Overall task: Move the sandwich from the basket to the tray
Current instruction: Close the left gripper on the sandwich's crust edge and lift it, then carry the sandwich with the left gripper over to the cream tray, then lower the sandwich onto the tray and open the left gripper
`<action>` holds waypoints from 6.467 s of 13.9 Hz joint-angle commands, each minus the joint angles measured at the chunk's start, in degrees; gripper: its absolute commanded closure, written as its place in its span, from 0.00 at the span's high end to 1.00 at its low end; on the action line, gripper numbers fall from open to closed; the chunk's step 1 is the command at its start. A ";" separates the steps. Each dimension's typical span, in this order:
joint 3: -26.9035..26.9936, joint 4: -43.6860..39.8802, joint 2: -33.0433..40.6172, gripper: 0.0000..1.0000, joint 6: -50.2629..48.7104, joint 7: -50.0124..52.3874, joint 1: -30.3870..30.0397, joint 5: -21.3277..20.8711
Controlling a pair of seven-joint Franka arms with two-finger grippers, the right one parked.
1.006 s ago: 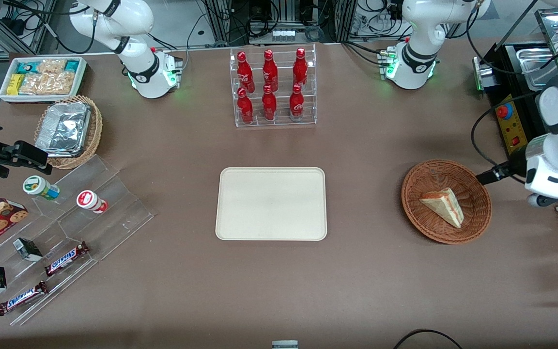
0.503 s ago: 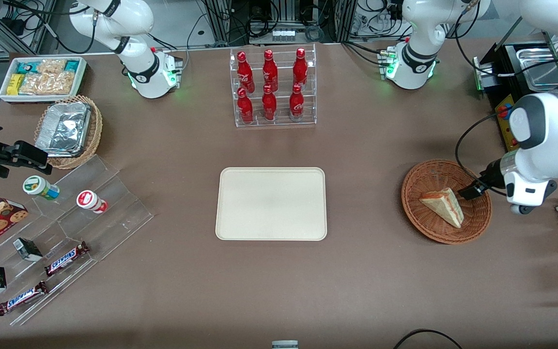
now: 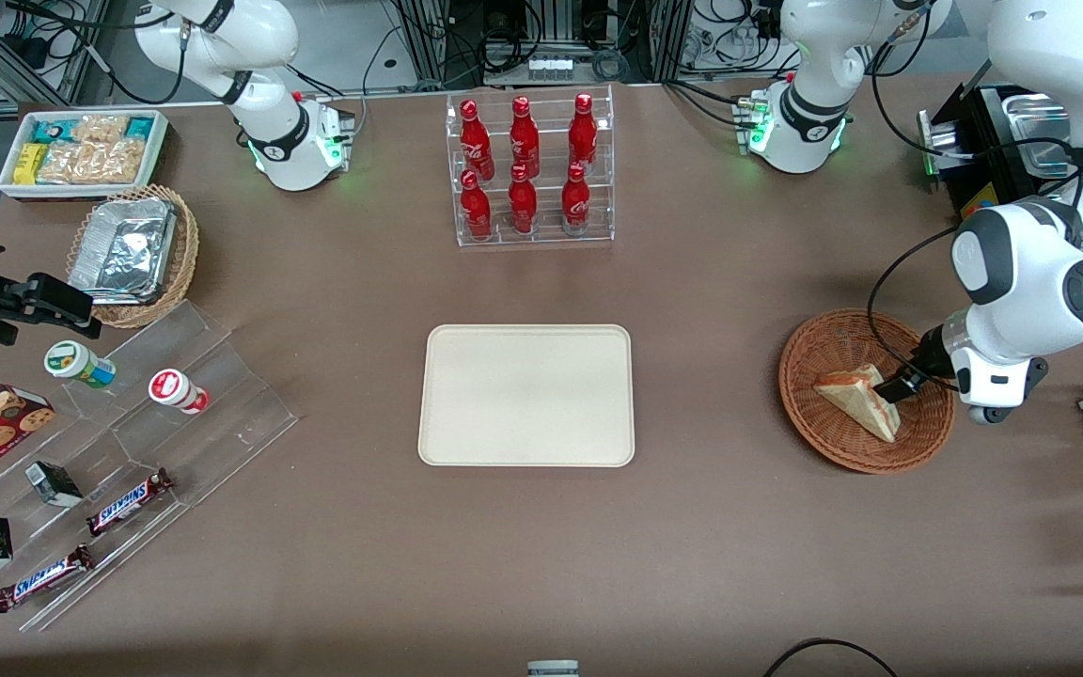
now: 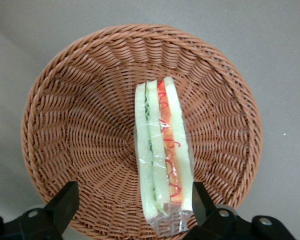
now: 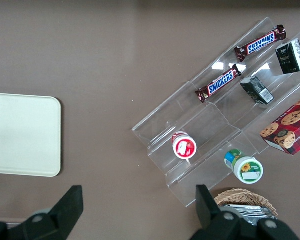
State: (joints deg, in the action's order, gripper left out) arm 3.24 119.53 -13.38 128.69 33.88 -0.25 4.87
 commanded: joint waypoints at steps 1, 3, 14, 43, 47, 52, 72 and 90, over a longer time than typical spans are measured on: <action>-0.07 0.27 -0.85 1.00 2.61 2.32 0.86 0.93; -0.16 0.36 -2.00 1.00 4.38 2.94 1.13 0.84; -0.25 0.53 -5.87 0.88 7.10 3.56 3.59 0.84; -0.60 -17.92 0.72 0.30 -22.78 3.03 18.08 -3.38; -0.60 -19.50 -0.15 0.30 -21.11 3.82 23.18 -1.28; -0.60 -20.12 -3.49 0.25 -13.04 4.35 30.74 -0.74; -0.60 -27.86 -22.21 0.24 -0.81 9.45 43.14 -1.53; -0.51 -25.13 -24.15 0.38 0.25 4.97 45.60 -3.64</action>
State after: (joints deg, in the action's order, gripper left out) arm 1.99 93.94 -37.33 129.13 39.37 44.66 1.63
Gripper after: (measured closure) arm 0.767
